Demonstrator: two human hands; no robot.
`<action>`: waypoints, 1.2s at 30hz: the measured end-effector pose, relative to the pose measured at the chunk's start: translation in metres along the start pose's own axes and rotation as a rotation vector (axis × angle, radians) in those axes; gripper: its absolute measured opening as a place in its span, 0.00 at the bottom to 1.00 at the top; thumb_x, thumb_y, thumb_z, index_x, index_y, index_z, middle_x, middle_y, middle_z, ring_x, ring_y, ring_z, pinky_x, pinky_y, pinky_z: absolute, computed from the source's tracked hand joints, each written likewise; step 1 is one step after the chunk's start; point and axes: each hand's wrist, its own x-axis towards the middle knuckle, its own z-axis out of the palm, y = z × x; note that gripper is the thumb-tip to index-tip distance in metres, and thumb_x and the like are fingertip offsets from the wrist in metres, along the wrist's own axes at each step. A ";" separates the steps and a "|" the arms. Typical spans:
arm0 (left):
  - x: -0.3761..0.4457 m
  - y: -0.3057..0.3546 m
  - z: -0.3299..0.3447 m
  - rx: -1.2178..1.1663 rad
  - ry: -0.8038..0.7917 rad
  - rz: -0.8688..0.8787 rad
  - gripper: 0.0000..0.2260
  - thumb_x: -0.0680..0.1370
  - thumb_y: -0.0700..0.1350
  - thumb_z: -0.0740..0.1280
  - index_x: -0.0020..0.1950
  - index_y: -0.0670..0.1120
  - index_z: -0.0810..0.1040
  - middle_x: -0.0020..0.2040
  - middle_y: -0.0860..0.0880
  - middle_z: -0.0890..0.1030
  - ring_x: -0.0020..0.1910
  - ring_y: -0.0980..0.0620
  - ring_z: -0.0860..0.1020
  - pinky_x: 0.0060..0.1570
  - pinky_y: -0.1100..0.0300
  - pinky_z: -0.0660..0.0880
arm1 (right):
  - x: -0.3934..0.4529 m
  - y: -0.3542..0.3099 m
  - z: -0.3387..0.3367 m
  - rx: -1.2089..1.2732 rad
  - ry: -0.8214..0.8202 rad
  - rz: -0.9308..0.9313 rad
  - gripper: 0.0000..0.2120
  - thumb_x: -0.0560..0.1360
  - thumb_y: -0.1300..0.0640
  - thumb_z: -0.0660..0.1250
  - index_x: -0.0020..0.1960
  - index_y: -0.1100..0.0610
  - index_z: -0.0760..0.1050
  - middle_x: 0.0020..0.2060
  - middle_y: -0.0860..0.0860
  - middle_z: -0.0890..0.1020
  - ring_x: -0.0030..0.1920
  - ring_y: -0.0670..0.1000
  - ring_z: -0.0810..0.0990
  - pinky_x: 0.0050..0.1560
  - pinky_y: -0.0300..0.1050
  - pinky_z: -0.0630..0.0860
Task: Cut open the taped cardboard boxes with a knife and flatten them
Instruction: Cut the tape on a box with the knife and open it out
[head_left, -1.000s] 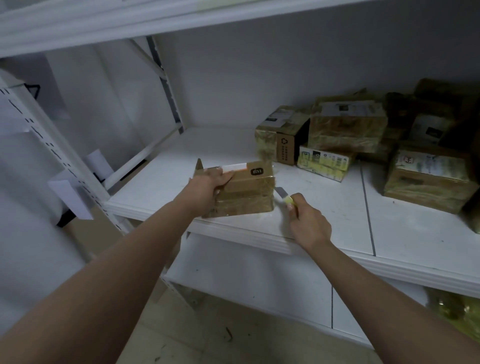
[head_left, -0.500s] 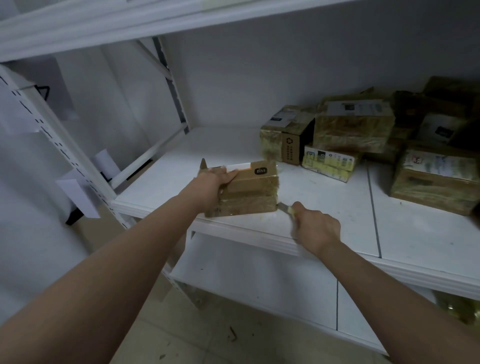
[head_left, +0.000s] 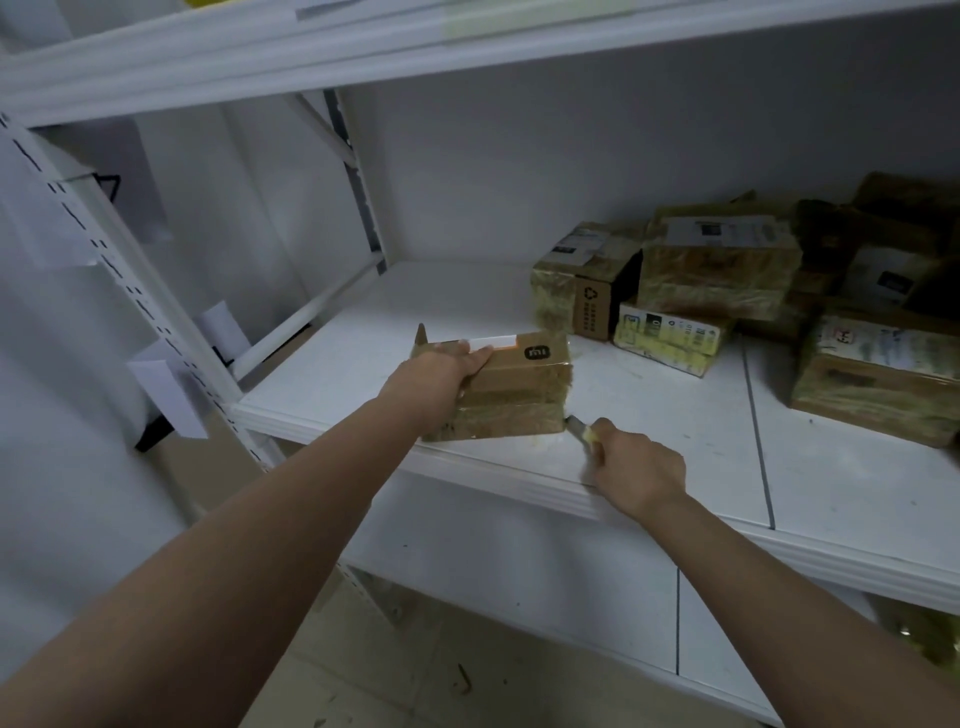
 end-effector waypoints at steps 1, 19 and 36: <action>-0.001 -0.001 -0.003 -0.019 0.001 -0.020 0.28 0.80 0.38 0.60 0.78 0.53 0.57 0.66 0.48 0.70 0.65 0.45 0.69 0.62 0.47 0.72 | 0.000 0.001 0.001 0.027 0.024 0.009 0.08 0.79 0.54 0.52 0.56 0.53 0.66 0.38 0.50 0.74 0.38 0.55 0.72 0.35 0.43 0.64; 0.008 -0.021 0.016 0.037 0.163 0.029 0.23 0.81 0.56 0.58 0.76 0.54 0.63 0.72 0.52 0.70 0.66 0.48 0.71 0.62 0.54 0.69 | 0.013 -0.030 0.012 0.200 0.502 -0.383 0.07 0.69 0.57 0.68 0.47 0.50 0.77 0.42 0.45 0.81 0.33 0.52 0.80 0.27 0.39 0.70; 0.011 -0.029 0.003 0.130 0.143 0.070 0.27 0.79 0.62 0.57 0.77 0.57 0.58 0.71 0.51 0.71 0.63 0.48 0.74 0.56 0.51 0.73 | -0.008 -0.054 0.027 -0.239 0.077 -0.479 0.22 0.79 0.42 0.53 0.71 0.44 0.66 0.70 0.38 0.68 0.55 0.49 0.80 0.43 0.43 0.75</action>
